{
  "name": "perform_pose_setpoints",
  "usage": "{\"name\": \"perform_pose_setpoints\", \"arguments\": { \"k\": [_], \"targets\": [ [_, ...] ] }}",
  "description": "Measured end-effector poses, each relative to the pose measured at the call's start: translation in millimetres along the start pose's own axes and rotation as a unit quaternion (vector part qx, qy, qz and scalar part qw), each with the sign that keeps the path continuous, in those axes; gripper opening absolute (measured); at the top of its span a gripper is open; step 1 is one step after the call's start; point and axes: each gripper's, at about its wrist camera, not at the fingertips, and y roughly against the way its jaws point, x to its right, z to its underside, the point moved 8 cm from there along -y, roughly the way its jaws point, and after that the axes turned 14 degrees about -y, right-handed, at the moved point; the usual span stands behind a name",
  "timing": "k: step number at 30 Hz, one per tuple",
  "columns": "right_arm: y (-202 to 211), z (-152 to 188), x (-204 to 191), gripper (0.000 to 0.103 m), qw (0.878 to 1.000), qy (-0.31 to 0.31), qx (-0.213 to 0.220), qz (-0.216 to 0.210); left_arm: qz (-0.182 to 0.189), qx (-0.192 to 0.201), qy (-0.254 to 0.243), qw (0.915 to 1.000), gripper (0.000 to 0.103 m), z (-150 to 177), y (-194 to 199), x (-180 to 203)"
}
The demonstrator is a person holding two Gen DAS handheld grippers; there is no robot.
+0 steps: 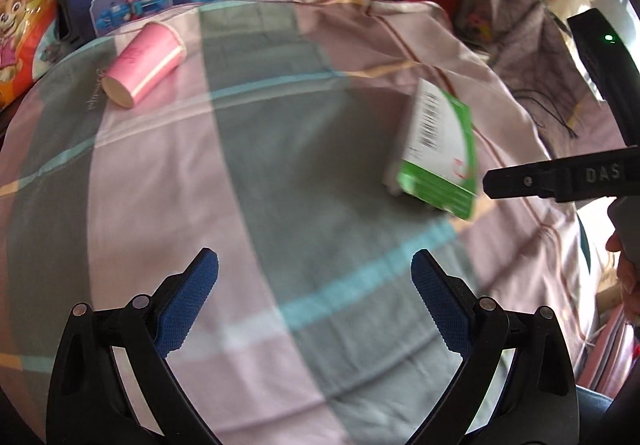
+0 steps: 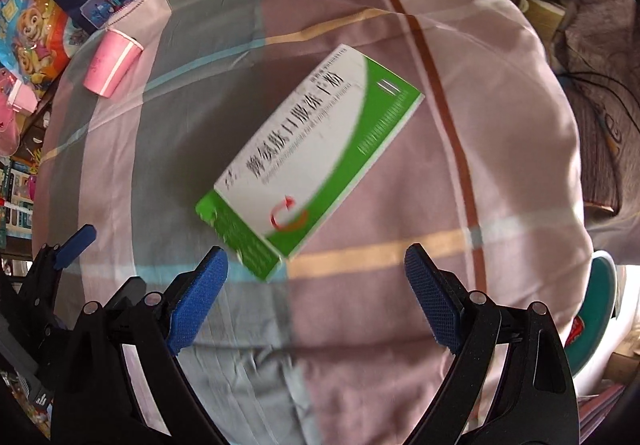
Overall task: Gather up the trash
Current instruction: 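Grasp the green-and-white medicine box with the right tool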
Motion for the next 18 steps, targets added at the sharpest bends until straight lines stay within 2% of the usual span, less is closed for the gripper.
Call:
{"name": "perform_pose_setpoints", "arguments": {
  "k": [9, 15, 16, 17, 18],
  "targets": [
    [-34.9, -40.6, -16.9, 0.088, 0.999, -0.031, -0.023, 0.016, -0.011, -0.006, 0.010, 0.9999, 0.097, -16.3, -21.2, -50.6],
    [-47.6, -51.9, -30.8, 0.088, 0.999, -0.014, -0.022, 0.022, -0.018, -0.011, 0.010, 0.9997, 0.097, -22.4, -29.9, -67.3],
    [-47.6, -53.6, -34.1, 0.087, 1.000, -0.005, -0.013, 0.023, -0.021, -0.012, 0.009, 0.9997, 0.097, -22.8, -30.6, -70.2],
    [-47.7, -56.1, -39.3, 0.078, 1.000, 0.010, -0.001, 0.024, -0.024, -0.012, 0.008, 0.9996, 0.097, -23.3, -31.3, -73.9],
    [-47.9, -57.6, -43.6, 0.077, 0.999, 0.021, 0.004, 0.025, -0.027, -0.013, 0.008, 0.9995, 0.097, -23.3, -31.5, -76.1]
  ]
}}
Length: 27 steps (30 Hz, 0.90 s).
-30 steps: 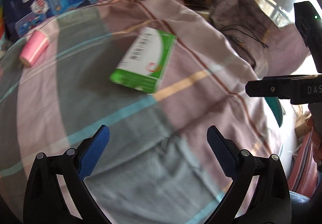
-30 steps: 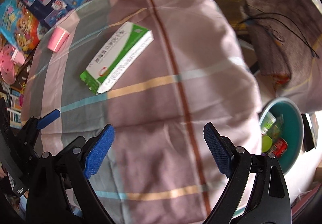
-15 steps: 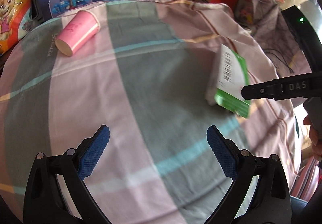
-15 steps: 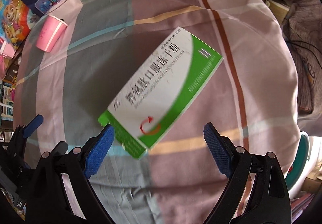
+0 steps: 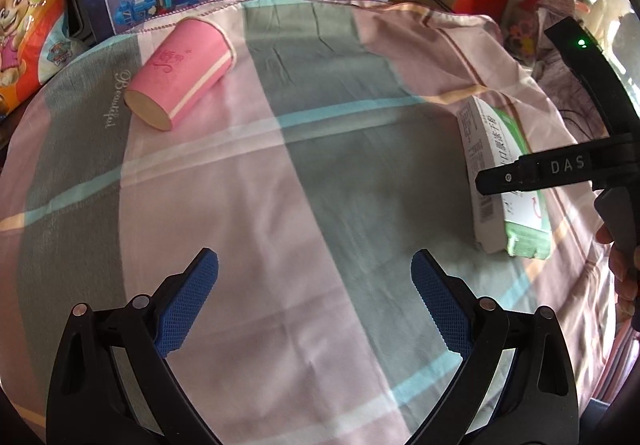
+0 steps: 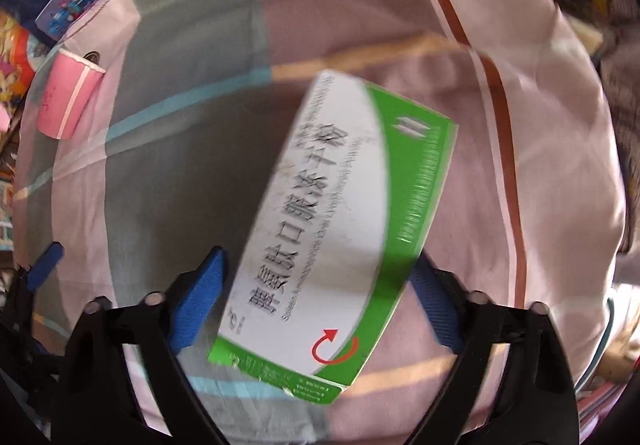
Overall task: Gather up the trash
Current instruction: 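Grasp the green-and-white medicine box with the right tool, then grasp the pink paper cup with left tool while right tool holds the box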
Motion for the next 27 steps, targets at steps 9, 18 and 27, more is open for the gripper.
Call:
{"name": "perform_pose_setpoints", "arguments": {
  "k": [9, 18, 27],
  "targets": [
    [5.7, -15.9, -72.2, 0.075, 0.995, 0.101, 0.005, -0.019, -0.046, 0.004, 0.021, 0.9987, 0.097, -13.0, 6.3, -54.3],
    [7.6, -39.1, -121.7, 0.075, 0.989, 0.146, 0.007, -0.034, -0.089, 0.030, 0.032, 0.9950, 0.097, -56.6, 27.9, -115.4],
    [4.9, -68.1, -108.4, 0.075, 0.988, 0.149, 0.008, -0.025, -0.080, 0.010, 0.051, 0.9955, 0.097, -79.6, -9.2, -150.8]
  ]
}}
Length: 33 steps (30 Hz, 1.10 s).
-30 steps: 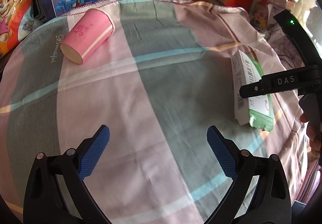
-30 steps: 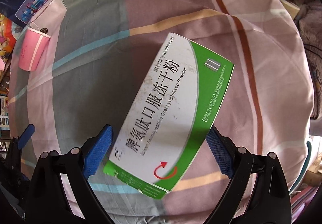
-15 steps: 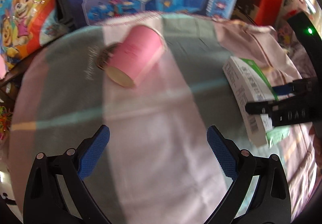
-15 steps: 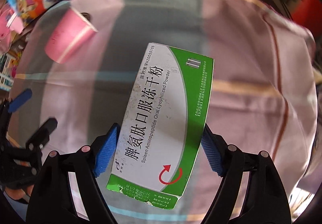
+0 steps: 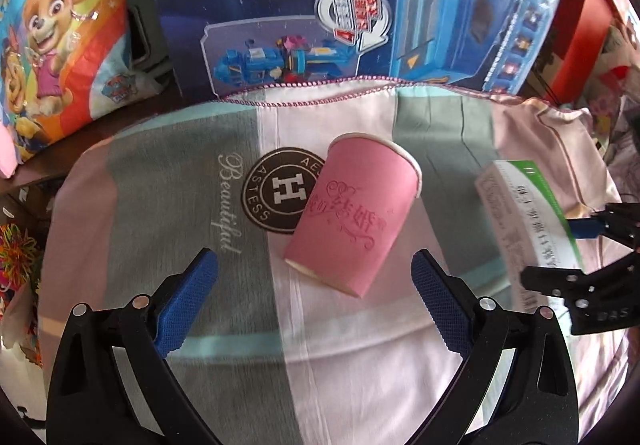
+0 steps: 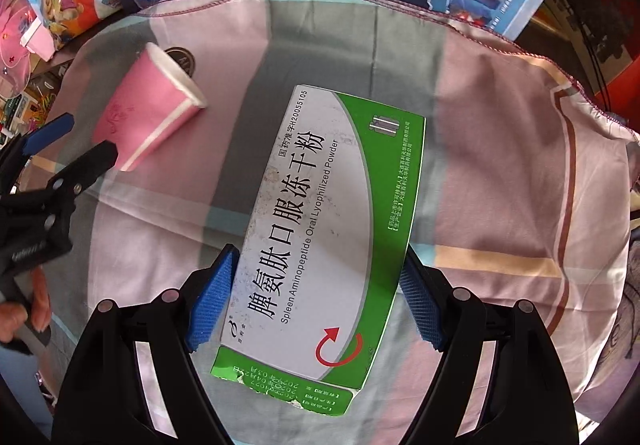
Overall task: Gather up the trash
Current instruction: 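Grasp the pink paper cup with left tool while right tool holds the box, then carry the pink cup and medicine box over the teal bucket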
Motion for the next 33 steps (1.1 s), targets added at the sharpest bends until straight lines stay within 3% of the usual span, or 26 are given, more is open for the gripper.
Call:
{"name": "perform_pose_setpoints", "arguments": {
  "k": [8, 12, 19, 26, 33],
  "targets": [
    [-8.6, -1.8, 23.2, 0.075, 1.000, -0.007, 0.002, 0.001, 0.004, -0.024, -0.015, 0.9996, 0.097, -8.0, -32.7, 8.8],
    [-9.7, -1.4, 29.4, 0.075, 1.000, -0.011, 0.004, -0.005, 0.012, -0.041, -0.018, 0.9989, 0.080, -7.4, -46.8, 15.7],
    [-14.2, 5.3, 26.7, 0.075, 1.000, -0.013, 0.008, -0.007, 0.011, -0.054, -0.024, 0.9982, 0.066, -7.9, -57.6, 24.1],
    [-5.6, 21.7, 46.9, 0.075, 0.999, -0.023, 0.016, -0.016, 0.013, -0.044, -0.015, 0.9988, 0.060, -9.0, -48.6, 36.6],
    [26.4, 56.2, 85.6, 0.075, 0.997, -0.058, 0.032, -0.036, 0.017, -0.032, -0.038, 0.9986, 0.059, -2.8, -13.4, 84.5]
  ]
}}
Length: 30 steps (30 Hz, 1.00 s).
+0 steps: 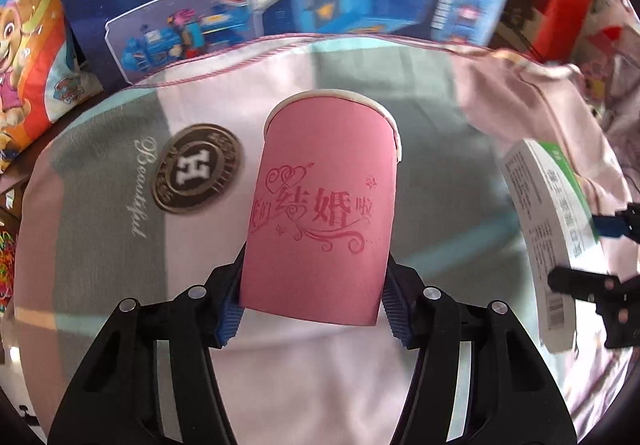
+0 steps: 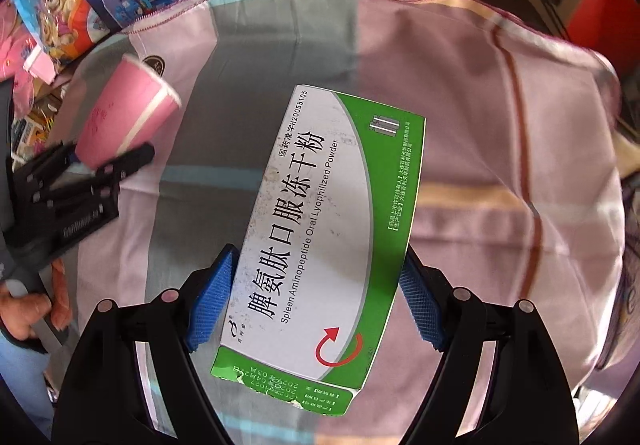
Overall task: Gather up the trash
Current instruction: 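Carry the pink cup and medicine box over the teal bucket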
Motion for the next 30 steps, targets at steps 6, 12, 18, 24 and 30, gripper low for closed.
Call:
{"name": "perform_pose_setpoints", "arguments": {
  "k": [6, 12, 18, 24, 30],
  "targets": [
    [42.4, 37.7, 42.8, 0.075, 0.999, -0.029, 0.019, -0.017, 0.017, 0.009, -0.027, 0.9995, 0.059, 21.3, 31.8, 59.7],
    [86.4, 89.2, 89.6, 0.075, 0.997, -0.058, 0.040, -0.025, 0.040, 0.024, -0.053, 0.9975, 0.059, 44.1, 69.4, 130.3],
    [123.6, 136.8, 142.1, 0.075, 0.993, -0.093, 0.061, -0.027, 0.064, 0.040, -0.081, 0.9938, 0.059, 63.6, 102.3, 195.3],
    [151.8, 182.1, 190.2, 0.075, 0.987, -0.133, 0.080, -0.032, 0.084, 0.049, -0.108, 0.9894, 0.059, 74.1, 127.0, 255.9],
    [175.6, 221.3, 229.2, 0.075, 0.980, -0.167, 0.102, -0.045, 0.098, 0.052, -0.129, 0.9854, 0.059, 87.7, 147.4, 311.9]
  ]
}}
